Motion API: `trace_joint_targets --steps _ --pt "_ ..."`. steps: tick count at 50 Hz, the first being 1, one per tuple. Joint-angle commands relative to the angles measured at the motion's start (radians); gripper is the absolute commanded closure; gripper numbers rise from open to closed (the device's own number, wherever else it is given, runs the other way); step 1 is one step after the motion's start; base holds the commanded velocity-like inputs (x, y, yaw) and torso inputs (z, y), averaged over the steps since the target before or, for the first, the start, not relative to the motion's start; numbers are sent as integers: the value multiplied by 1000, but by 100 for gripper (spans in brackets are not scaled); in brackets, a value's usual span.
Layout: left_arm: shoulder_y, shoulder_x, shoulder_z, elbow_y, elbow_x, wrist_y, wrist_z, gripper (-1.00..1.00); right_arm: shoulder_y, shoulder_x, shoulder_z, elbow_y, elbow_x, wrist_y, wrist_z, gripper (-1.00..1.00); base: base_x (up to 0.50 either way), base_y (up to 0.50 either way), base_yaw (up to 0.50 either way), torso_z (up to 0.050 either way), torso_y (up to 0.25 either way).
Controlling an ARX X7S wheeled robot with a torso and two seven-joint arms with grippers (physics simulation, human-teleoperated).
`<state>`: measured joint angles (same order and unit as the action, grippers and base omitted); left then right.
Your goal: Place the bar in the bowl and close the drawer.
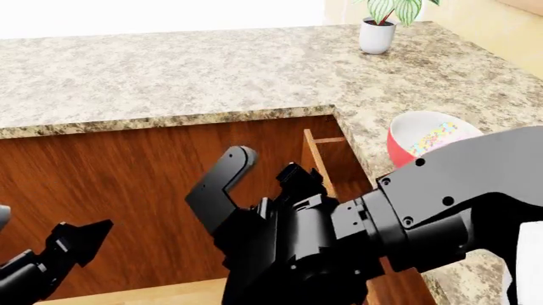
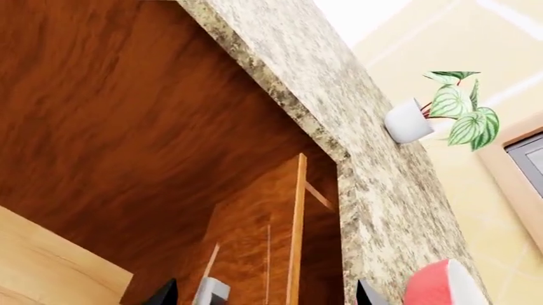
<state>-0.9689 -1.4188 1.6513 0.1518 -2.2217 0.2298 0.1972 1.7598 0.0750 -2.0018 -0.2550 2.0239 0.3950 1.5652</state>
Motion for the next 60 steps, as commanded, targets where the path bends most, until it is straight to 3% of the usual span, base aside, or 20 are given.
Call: trace_joint_targets --steps 1,17,28,36,39,41,48,60 --pt "13 19 4 -31 -18 1 28 -100 -11 -75 -115 26 -16 -76 5 -100 0 0 0 0 0" --pt "29 46 7 -73 -40 -13 68 -100 -71 -75 -163 99 -22 -66 6 -100 0 0 0 0 0" --pt "38 53 7 -88 -48 -14 86 -100 -157 -75 -105 161 -85 35 6 -100 0 0 0 0 0" --pt "44 48 4 -94 -58 -8 103 -100 -377 -75 102 322 -276 281 6 -100 0 0 0 0 0" --pt "48 44 4 -96 -63 -6 109 -100 -827 -75 552 247 -726 731 5 -100 0 0 0 0 0" --pt "49 43 4 -98 -66 -4 108 -100 -879 -75 791 262 -829 948 5 -100 0 0 0 0 0" --pt "52 44 3 -107 -69 -3 108 -100 -865 -75 699 335 -806 853 5 -100 0 0 0 0 0" --pt "59 45 2 -119 -78 -5 120 -100 -924 -75 708 355 -887 889 5 -100 0 0 0 0 0"
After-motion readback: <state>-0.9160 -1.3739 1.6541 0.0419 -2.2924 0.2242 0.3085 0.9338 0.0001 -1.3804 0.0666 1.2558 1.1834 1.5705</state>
